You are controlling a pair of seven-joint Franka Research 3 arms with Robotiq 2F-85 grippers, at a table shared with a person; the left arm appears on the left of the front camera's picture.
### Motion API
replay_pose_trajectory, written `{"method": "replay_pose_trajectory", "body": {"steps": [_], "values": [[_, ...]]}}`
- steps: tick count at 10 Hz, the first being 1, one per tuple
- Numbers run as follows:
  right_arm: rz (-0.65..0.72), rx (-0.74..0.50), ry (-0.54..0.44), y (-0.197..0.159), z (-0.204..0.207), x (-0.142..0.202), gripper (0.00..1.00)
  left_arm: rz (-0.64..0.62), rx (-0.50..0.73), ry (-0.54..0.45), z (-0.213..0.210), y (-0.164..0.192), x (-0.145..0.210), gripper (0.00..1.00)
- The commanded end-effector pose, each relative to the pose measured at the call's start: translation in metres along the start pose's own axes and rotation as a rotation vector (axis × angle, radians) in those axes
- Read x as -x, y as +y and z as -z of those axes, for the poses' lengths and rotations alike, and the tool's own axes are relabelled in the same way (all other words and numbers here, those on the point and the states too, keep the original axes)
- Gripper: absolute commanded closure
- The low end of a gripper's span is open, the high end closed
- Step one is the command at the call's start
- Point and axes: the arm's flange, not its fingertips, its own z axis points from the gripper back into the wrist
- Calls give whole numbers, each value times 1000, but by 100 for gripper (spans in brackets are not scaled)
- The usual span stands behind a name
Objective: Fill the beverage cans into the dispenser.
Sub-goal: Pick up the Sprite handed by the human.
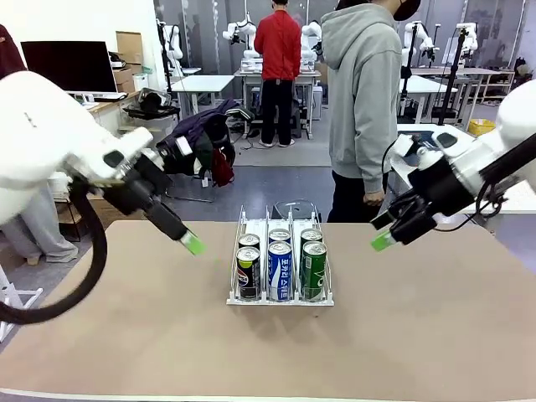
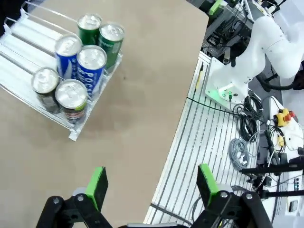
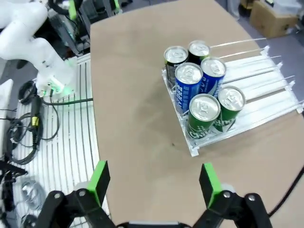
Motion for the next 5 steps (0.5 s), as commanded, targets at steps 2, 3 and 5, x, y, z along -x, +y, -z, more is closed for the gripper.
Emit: {"method": "replay_pose_trajectory", "body": {"steps": [2,3,5], "values": [[35,91,47,2,-64,-9,0,77,-97,-18,-54,14,-8,0],[35,124,50,1,-84,-13,0,107,-157,-14,-70,10,-11,0],[58,176,27,-2,-119,-20,0,152,-258,7,-104,9,-21,0]]}}
